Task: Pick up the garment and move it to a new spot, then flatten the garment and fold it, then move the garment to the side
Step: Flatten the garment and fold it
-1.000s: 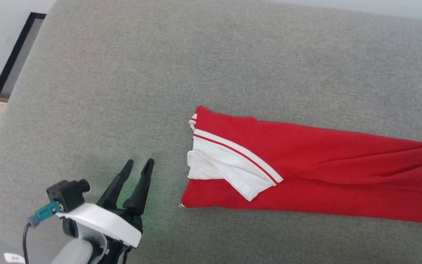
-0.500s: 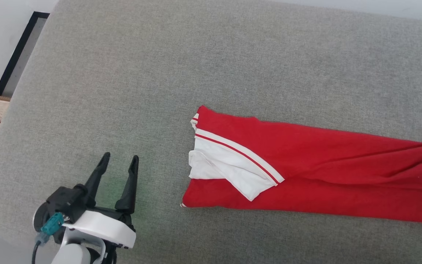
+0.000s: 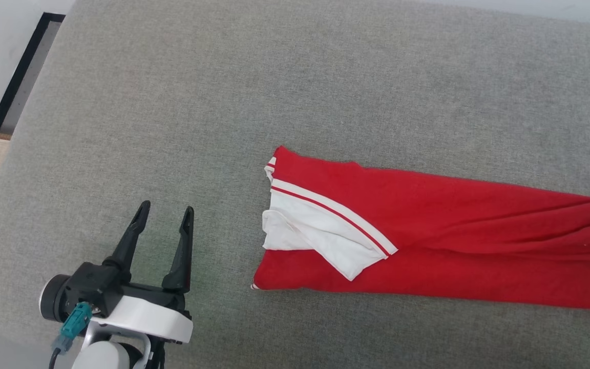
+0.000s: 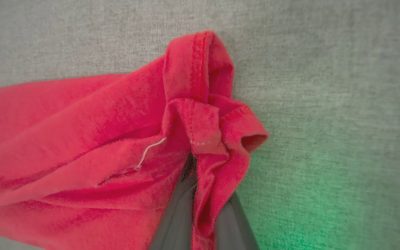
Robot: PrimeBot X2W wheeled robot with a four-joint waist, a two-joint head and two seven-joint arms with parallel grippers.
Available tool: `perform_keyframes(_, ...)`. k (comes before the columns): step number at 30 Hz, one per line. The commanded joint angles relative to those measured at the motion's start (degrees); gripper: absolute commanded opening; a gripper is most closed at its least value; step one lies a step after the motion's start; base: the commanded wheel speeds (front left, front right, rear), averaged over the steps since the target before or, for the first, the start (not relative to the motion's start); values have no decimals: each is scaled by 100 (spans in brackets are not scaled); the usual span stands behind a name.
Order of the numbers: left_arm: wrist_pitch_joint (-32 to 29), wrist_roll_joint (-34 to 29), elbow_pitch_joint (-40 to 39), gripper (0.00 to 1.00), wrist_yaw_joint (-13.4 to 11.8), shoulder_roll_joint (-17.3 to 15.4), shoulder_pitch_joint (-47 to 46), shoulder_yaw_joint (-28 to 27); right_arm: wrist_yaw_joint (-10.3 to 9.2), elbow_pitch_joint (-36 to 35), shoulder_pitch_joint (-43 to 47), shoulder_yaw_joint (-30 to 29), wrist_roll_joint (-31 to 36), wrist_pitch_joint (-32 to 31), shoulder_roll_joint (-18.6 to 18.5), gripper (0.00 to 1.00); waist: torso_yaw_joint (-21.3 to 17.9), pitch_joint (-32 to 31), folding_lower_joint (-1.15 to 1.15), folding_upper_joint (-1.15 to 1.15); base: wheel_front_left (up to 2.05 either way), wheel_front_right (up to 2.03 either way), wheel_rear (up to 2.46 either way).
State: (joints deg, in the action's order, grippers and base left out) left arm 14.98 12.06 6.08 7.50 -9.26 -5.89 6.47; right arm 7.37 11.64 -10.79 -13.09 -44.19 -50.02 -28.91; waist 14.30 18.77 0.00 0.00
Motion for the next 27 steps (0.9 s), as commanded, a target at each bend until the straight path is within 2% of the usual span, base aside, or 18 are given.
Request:
perform_keyframes(1, 28, -82, -28, 100, -6, -3, 22, -17, 14, 188, 172, 181, 36, -151, 213, 0, -14, -6, 0, 0, 0, 0, 0)
perform_keyframes(8, 27, -59, -91, 100, -6, -51, 52, -34, 6, 25, -10, -185, 50, 138, 40, 0, -133, -10, 0, 0, 0, 0, 0)
perform_keyframes(16, 27, 14, -247, 100, -6, -140, -15, -43, 0, -41, -81, -603, 148, 352, -403, 0, -400, 46, 0, 0, 0, 0, 0)
perform_keyframes(27, 28, 84, -339, 100, -6, -328, -123, 10, 10, 567, -239, -1896, 345, 470, -994, 0, -691, 168, 0, 0, 0, 0, 0)
